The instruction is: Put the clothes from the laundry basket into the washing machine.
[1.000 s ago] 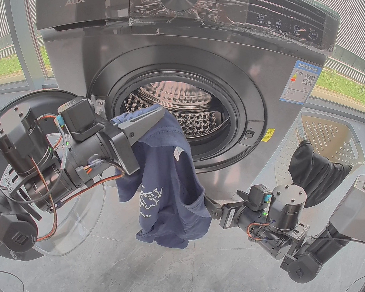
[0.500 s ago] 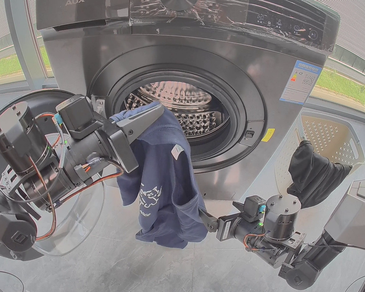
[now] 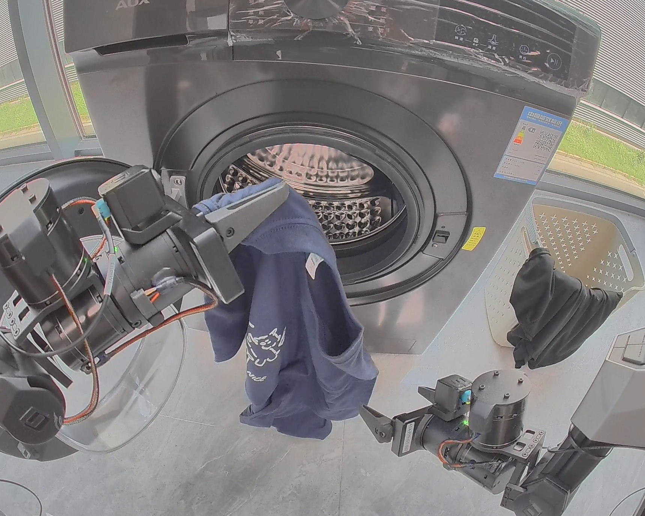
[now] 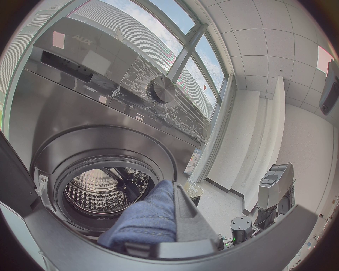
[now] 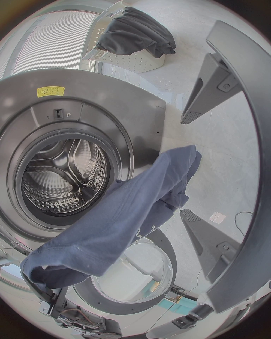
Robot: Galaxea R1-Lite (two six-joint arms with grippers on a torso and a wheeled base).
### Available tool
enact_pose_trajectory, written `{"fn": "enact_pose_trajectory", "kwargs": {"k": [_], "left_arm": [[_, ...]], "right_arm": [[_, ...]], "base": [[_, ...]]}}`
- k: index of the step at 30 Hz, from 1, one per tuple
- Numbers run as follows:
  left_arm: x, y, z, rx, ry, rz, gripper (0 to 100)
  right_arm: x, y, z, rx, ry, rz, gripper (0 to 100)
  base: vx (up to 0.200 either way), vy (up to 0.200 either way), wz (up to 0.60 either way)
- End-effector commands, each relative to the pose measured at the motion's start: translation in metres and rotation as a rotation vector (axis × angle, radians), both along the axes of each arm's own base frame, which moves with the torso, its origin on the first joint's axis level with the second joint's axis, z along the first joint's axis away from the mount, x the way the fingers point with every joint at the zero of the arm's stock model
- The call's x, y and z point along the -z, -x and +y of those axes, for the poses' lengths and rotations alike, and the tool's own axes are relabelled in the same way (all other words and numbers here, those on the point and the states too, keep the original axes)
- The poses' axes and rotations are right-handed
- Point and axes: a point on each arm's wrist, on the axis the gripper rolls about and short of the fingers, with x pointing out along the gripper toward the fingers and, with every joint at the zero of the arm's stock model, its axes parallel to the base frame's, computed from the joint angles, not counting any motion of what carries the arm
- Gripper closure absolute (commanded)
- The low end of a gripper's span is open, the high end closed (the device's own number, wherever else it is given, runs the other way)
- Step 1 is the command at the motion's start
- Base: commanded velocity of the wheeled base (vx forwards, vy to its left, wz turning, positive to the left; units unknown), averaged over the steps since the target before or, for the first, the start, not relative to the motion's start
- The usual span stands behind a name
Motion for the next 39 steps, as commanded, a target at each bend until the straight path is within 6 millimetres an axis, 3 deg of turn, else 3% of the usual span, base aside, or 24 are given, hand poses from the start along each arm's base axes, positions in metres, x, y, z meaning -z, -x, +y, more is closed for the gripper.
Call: {"fn": "enact_pose_trajectory", "kwargs": {"k": [1,13,19,33,34,39], "left_arm": [[0.001,0.0,0.0,0.002,-0.001,0.002,100],[0.001,0.001,-0.001,0.004,-0.002,0.002,100],[0.001,0.002,0.0,0.003,-0.002,0.002,100],[0.001,0.001,0.001,-0.002,-0.003,0.004,100],[0.001,0.001,0.001,-0.002,-0.003,0.004,100],[0.004,0.0,0.001,-0.005,-0.008,0.011,100]], "right_arm": [[-0.001,-0.005,0.009,-0.021,-0.016,-0.026,0],[-0.01,-0.029,0.042,-0.054,-0.088,-0.142,0],[-0.019,-0.042,0.044,-0.051,-0.116,-0.189,0],[-0.028,-0.045,0.046,-0.056,-0.156,-0.239,0],[-0.029,-0.045,0.046,-0.056,-0.16,-0.246,100],[-0.031,-0.043,0.044,-0.056,-0.163,-0.247,100]], "base": [[0.0,0.0,0.0],[0.0,0.0,0.0],[0.0,0.0,0.0],[0.0,0.0,0.0],[0.0,0.0,0.0],[0.0,0.0,0.0]]}}
